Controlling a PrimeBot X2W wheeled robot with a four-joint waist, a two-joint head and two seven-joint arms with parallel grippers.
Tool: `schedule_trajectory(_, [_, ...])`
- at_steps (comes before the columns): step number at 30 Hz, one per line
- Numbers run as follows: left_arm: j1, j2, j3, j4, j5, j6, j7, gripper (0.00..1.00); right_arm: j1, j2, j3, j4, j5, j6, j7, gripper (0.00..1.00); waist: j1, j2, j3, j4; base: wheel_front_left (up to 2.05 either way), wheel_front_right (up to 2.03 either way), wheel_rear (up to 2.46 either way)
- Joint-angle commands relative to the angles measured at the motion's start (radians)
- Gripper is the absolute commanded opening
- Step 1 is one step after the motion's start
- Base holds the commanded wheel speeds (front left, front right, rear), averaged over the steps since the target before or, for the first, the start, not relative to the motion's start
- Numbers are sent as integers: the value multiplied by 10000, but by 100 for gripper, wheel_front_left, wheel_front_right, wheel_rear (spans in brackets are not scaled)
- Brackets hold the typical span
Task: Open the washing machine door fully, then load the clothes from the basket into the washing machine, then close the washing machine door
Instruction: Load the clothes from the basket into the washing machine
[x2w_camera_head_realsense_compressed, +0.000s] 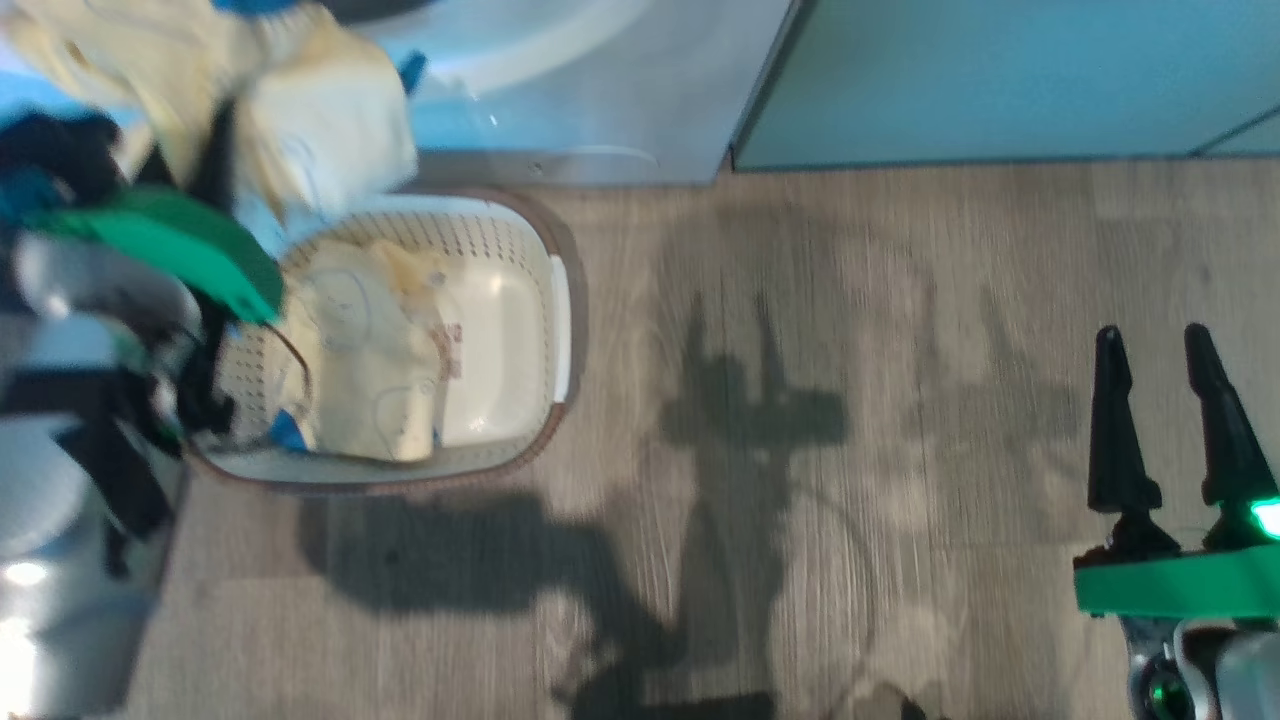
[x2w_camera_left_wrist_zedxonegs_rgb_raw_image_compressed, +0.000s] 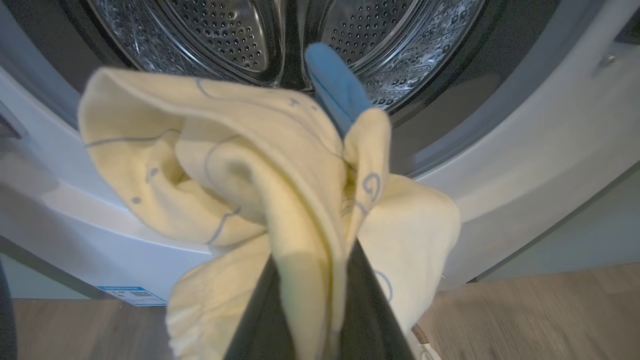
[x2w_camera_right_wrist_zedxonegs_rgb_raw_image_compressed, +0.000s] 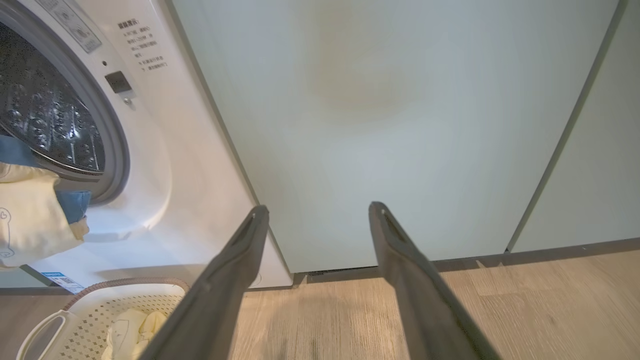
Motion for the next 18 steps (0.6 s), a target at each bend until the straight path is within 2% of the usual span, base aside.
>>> schedule_trajectory(1, [-611,604,492,-242,-111,-92,249,0,-176,-87,182,-314,83,-29,-65,100,-3,0,522,-257,0,0,0])
schedule_trajectory(14, [-4001,2138,757,604,-981,-667,3331,0,-823,-87,469,-248,753,-29,-65,100,-3,0,1613,-855,0,0,0])
schedule_trajectory(18, [-5056,2563,677,894,-1060,-719,4299,0,-985,-87,631,-179,1014,-29,-65,100,-3,0,1886,-1115,0,0,0])
